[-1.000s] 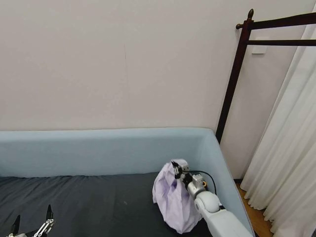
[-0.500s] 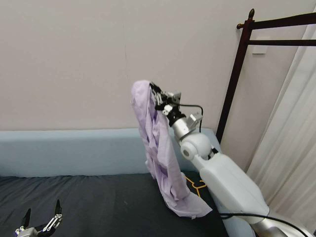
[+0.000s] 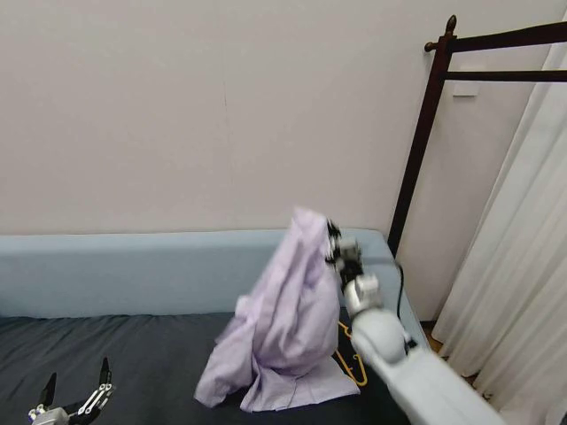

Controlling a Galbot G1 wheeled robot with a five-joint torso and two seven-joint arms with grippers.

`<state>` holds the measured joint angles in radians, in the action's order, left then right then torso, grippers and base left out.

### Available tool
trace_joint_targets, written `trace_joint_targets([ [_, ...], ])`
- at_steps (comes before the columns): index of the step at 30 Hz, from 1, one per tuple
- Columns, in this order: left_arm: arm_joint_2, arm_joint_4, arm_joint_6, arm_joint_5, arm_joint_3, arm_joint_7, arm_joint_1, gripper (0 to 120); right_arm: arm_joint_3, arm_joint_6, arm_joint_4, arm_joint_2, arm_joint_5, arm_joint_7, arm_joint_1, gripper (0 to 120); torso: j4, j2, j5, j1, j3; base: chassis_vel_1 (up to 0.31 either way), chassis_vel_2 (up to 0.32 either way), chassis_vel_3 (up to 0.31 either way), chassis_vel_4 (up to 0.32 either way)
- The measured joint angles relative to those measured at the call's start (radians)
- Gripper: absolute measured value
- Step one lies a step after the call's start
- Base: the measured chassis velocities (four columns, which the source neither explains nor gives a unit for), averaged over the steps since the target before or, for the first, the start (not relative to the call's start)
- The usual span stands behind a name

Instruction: Pick up the clothes from the sofa and hang them on the clothes hanger.

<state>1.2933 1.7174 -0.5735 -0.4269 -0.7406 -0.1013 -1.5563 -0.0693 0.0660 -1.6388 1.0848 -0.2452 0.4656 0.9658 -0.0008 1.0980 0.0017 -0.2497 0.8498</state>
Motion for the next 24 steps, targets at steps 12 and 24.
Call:
trace_joint_targets([
  [12, 0.003, 0.010, 0.016, 0.011, 0.012, 0.000, 0.005, 100, -0.097, -0.162, -0.087, 0.015, 0.039, 0.143, 0.338, 8, 0.0005, 0.000, -0.0008, 0.000, 0.000, 0.000, 0.000, 0.000, 0.000],
  [24, 0.001, 0.009, 0.010, 0.007, 0.007, -0.001, 0.001, 100, -0.100, -0.508, -0.390, -0.083, -0.353, 0.254, 0.425, 49, 0.0004, 0.000, -0.0008, 0.000, 0.000, 0.000, 0.000, 0.000, 0.000],
])
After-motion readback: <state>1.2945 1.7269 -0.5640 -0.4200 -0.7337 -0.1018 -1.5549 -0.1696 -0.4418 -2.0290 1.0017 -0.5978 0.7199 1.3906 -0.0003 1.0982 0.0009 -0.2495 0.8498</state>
